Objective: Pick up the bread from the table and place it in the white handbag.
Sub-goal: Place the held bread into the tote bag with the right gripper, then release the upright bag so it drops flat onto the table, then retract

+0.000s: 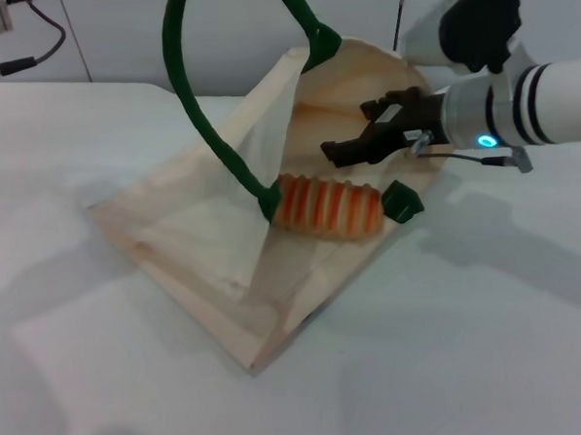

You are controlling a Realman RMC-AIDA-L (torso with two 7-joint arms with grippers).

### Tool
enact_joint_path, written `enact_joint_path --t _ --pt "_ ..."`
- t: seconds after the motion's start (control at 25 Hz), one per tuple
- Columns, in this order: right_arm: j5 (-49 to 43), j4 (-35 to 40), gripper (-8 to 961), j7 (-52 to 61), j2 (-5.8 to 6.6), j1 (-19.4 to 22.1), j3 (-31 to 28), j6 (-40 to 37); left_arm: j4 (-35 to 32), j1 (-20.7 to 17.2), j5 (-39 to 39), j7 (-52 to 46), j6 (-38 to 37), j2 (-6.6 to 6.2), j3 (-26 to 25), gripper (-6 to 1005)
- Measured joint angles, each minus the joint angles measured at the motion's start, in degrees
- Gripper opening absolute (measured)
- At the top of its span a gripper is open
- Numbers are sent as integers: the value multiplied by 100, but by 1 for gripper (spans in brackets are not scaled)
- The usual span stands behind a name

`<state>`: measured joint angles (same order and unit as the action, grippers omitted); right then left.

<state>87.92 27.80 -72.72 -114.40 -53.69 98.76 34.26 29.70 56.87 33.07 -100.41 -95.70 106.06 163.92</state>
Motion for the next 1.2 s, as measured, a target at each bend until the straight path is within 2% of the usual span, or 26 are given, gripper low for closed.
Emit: enact_joint_path --t 0.2,0.56,0.96,1.12,1.2 --pt "-5 -5 897 -20 32 51 -31 14 0 -1 7 -1 64 6 0 119" --pt "-4 39 897 -70 11 81 -39 62 0 -26 -14 42 274 56 4 306" --pt "-3 -3 897 -70 79 161 -147 -58 0 -69 6 61 326 45 6 502" --pt "-2 21 897 -170 118 297 -466 -210 1 -188 292 69 404 81 -2 616" --pt "17 52 897 -390 94 402 -827 -240 2 -334 748 138 468 161 -10 691"
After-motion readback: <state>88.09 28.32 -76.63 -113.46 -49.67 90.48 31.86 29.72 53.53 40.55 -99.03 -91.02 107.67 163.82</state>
